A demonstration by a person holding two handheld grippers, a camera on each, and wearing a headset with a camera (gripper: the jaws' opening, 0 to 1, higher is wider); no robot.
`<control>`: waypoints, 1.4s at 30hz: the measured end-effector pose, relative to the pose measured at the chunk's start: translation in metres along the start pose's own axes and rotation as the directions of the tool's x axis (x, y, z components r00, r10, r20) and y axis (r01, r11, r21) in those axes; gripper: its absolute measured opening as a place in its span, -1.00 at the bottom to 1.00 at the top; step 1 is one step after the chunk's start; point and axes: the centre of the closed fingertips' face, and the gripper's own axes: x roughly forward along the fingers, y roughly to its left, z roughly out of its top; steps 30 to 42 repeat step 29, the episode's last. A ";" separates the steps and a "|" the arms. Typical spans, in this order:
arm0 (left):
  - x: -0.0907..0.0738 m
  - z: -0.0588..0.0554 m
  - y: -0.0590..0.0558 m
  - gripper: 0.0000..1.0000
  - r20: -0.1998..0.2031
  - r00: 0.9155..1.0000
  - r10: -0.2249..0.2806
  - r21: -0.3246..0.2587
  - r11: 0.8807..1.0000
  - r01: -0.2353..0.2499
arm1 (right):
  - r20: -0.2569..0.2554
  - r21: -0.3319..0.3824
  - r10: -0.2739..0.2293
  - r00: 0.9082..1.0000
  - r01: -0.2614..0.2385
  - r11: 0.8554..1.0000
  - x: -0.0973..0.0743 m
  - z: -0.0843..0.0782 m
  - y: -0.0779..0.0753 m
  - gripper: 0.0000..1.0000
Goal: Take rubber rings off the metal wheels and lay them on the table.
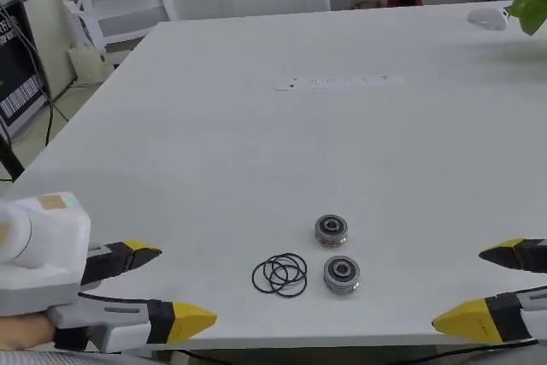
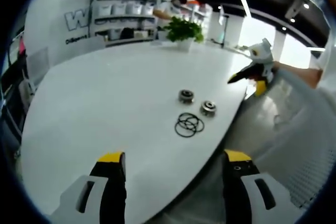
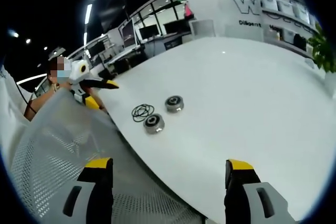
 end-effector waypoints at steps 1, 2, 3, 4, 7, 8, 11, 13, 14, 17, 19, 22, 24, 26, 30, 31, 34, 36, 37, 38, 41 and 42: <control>0.000 0.000 -0.001 0.54 0.001 1.000 -0.001 -0.001 1.000 0.001 | 0.002 0.005 0.000 1.000 0.000 1.000 0.000 0.000 0.000 0.74; -0.001 -0.001 -0.002 0.54 0.002 1.000 -0.003 -0.001 1.000 0.003 | 0.004 0.012 0.002 1.000 -0.002 1.000 -0.001 -0.001 0.001 0.74; -0.001 -0.001 -0.002 0.55 0.001 1.000 -0.003 -0.001 1.000 0.003 | 0.003 0.015 0.004 1.000 -0.004 1.000 -0.001 -0.002 0.002 0.75; -0.002 -0.002 -0.004 0.56 0.001 1.000 -0.005 0.000 1.000 0.005 | -0.001 0.018 0.007 1.000 -0.007 1.000 0.000 -0.003 0.003 0.75; -0.003 -0.006 -0.006 0.61 -0.002 1.000 -0.007 -0.008 1.000 0.007 | -0.015 0.021 0.019 1.000 -0.019 1.000 0.000 -0.009 0.009 0.76; -0.004 -0.008 -0.006 0.62 -0.002 1.000 -0.006 -0.014 1.000 0.006 | -0.020 0.023 0.022 1.000 -0.022 0.999 0.000 -0.011 0.010 0.77; -0.008 -0.010 -0.007 0.62 0.014 1.000 -0.003 -0.037 0.999 0.003 | -0.008 0.039 0.024 1.000 -0.024 0.999 -0.003 -0.014 0.015 0.76; -0.009 -0.011 -0.009 0.63 0.016 1.000 -0.007 -0.038 0.999 0.008 | 0.000 0.051 0.022 1.000 -0.022 0.998 -0.004 -0.015 0.017 0.76; -0.009 -0.012 -0.010 0.62 0.013 1.000 -0.008 -0.035 0.999 0.008 | 0.001 0.054 0.022 1.000 -0.022 0.998 -0.004 -0.015 0.018 0.76; -0.011 -0.013 -0.011 0.62 0.008 1.000 -0.004 -0.021 1.000 0.004 | 0.014 0.063 0.019 1.000 -0.020 0.998 -0.004 -0.013 0.020 0.76; -0.011 -0.014 -0.010 0.61 0.007 1.000 -0.006 -0.022 1.000 0.006 | 0.015 0.064 0.016 1.000 -0.017 0.998 -0.004 -0.013 0.020 0.76; -0.011 -0.012 -0.009 0.62 0.014 1.000 -0.006 -0.018 1.000 0.006 | 0.023 0.069 0.003 1.000 -0.004 0.998 -0.005 -0.012 0.017 0.75; -0.010 -0.012 -0.011 0.61 0.009 1.000 -0.016 -0.004 1.000 0.016 | 0.027 0.074 -0.002 1.000 0.000 0.997 -0.006 -0.012 0.016 0.75; -0.010 -0.013 -0.013 0.60 0.004 1.000 -0.022 0.001 1.000 0.022 | 0.032 0.086 -0.003 0.999 0.000 0.996 -0.006 -0.012 0.016 0.74; -0.010 -0.015 -0.013 0.61 -0.007 1.000 -0.023 0.008 1.000 0.023 | 0.039 0.093 -0.009 0.999 0.005 0.996 -0.006 -0.010 0.016 0.74; -0.010 -0.015 -0.013 0.61 -0.007 1.000 -0.023 0.008 1.000 0.023 | 0.039 0.093 -0.009 0.999 0.005 0.996 -0.006 -0.010 0.016 0.74; -0.010 -0.015 -0.013 0.61 -0.007 1.000 -0.023 0.008 1.000 0.023 | 0.039 0.093 -0.009 0.999 0.005 0.996 -0.006 -0.010 0.016 0.74; -0.010 -0.015 -0.013 0.61 -0.007 1.000 -0.023 0.008 1.000 0.023 | 0.039 0.093 -0.009 0.999 0.005 0.996 -0.006 -0.010 0.016 0.74; -0.010 -0.015 -0.013 0.61 -0.007 1.000 -0.023 0.008 1.000 0.023 | 0.039 0.093 -0.009 0.999 0.005 0.996 -0.006 -0.010 0.016 0.74; -0.010 -0.015 -0.013 0.61 -0.007 1.000 -0.023 0.008 1.000 0.023 | 0.039 0.093 -0.009 0.999 0.005 0.996 -0.006 -0.010 0.016 0.74; -0.010 -0.015 -0.013 0.61 -0.007 1.000 -0.023 0.008 1.000 0.023 | 0.039 0.093 -0.009 0.999 0.005 0.996 -0.006 -0.010 0.016 0.74; -0.010 -0.015 -0.013 0.61 -0.007 1.000 -0.023 0.008 1.000 0.023 | 0.039 0.093 -0.009 0.999 0.005 0.996 -0.006 -0.010 0.016 0.74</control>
